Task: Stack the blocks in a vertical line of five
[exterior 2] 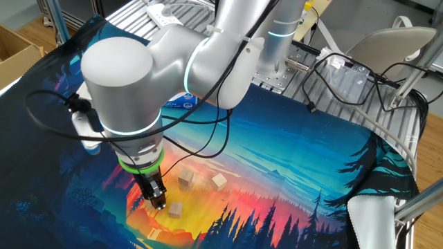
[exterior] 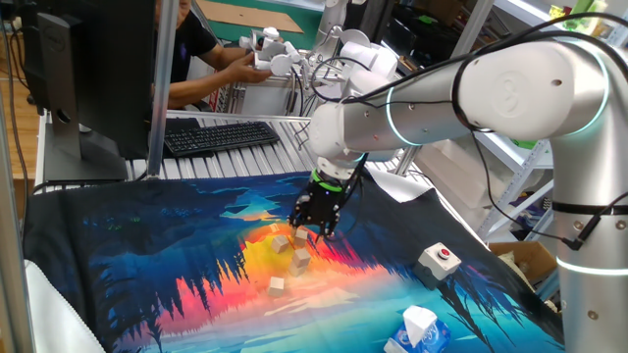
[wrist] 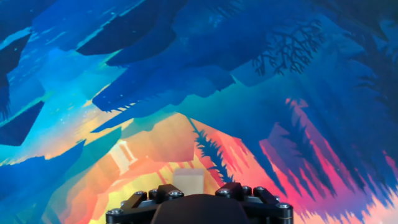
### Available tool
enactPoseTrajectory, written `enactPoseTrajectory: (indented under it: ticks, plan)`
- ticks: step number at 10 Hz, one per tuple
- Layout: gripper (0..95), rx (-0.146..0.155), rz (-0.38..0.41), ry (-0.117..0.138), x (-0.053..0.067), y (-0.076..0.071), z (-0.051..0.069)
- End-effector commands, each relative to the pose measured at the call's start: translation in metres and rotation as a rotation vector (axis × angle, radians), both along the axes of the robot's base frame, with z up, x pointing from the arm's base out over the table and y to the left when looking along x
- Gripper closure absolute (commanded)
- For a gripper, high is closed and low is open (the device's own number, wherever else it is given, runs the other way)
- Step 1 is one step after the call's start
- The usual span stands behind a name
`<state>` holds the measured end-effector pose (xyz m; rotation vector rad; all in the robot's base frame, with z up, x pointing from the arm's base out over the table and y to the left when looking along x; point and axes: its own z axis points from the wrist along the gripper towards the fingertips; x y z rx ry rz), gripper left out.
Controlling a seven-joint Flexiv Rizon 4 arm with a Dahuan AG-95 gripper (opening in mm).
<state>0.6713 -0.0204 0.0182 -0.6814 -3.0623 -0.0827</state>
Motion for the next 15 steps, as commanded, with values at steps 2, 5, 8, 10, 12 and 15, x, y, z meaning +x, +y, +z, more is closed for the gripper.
enactPoseTrajectory:
  ticks: [2,5,8,10,12,15]
  plan:
    - [95.0,-0.004,0.017,-0.018,0.001,0.000,0.000]
    - [95.0,-0.004,0.018,-0.034,0.001,0.000,0.000]
    - [95.0,-0.007,0.089,-0.030,0.001,0.001,0.001]
    - [95.0,-0.011,0.155,-0.009,0.001,0.003,0.007]
    - [95.0,-0.026,0.213,0.002,0.001,0.007,0.018]
    - [95.0,-0.036,0.295,0.004,-0.006,0.015,0.027]
